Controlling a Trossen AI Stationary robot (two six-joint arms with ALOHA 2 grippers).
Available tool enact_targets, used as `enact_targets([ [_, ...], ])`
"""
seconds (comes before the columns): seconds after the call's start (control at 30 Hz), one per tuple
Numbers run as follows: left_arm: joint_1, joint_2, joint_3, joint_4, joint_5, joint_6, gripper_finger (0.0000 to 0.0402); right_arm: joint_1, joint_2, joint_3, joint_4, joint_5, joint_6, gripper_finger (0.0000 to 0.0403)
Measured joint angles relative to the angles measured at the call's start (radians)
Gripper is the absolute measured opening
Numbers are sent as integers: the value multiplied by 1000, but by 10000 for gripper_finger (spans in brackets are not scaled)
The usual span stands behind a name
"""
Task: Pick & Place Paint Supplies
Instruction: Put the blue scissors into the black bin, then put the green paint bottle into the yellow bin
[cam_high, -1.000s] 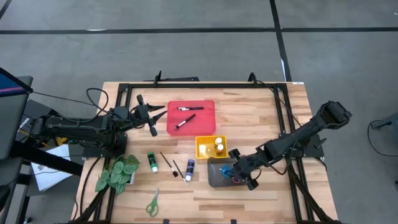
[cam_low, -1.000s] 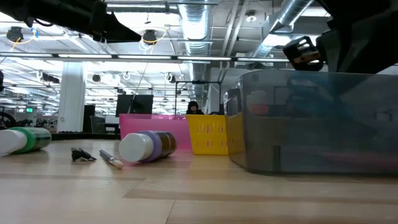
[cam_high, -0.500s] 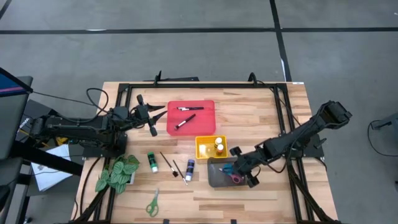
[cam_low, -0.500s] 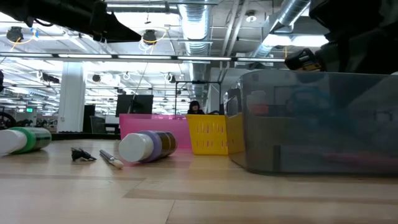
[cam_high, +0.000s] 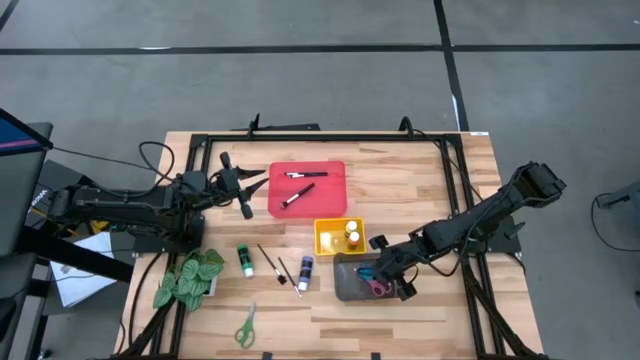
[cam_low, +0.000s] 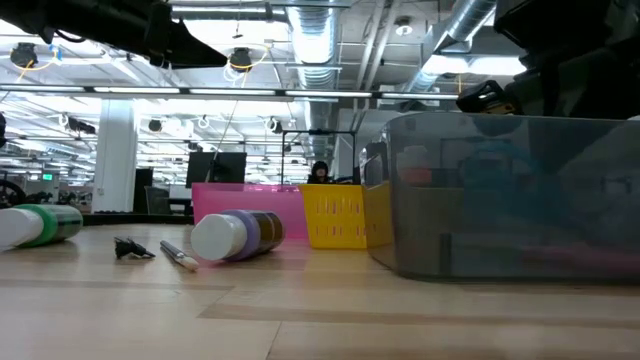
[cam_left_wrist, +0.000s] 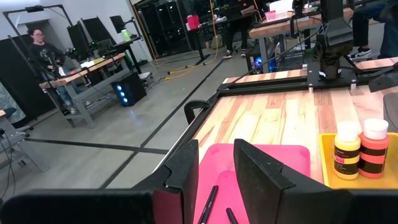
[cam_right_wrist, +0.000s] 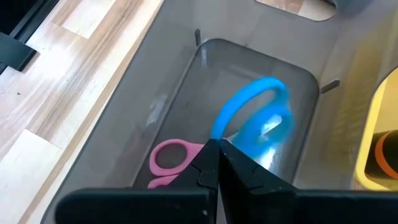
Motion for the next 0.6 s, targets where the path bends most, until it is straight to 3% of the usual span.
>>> enact_targets([
  [0.6, 0, 0, 0, 0, 0, 0, 95, -1, 0, 4, 8, 31, 26, 0],
])
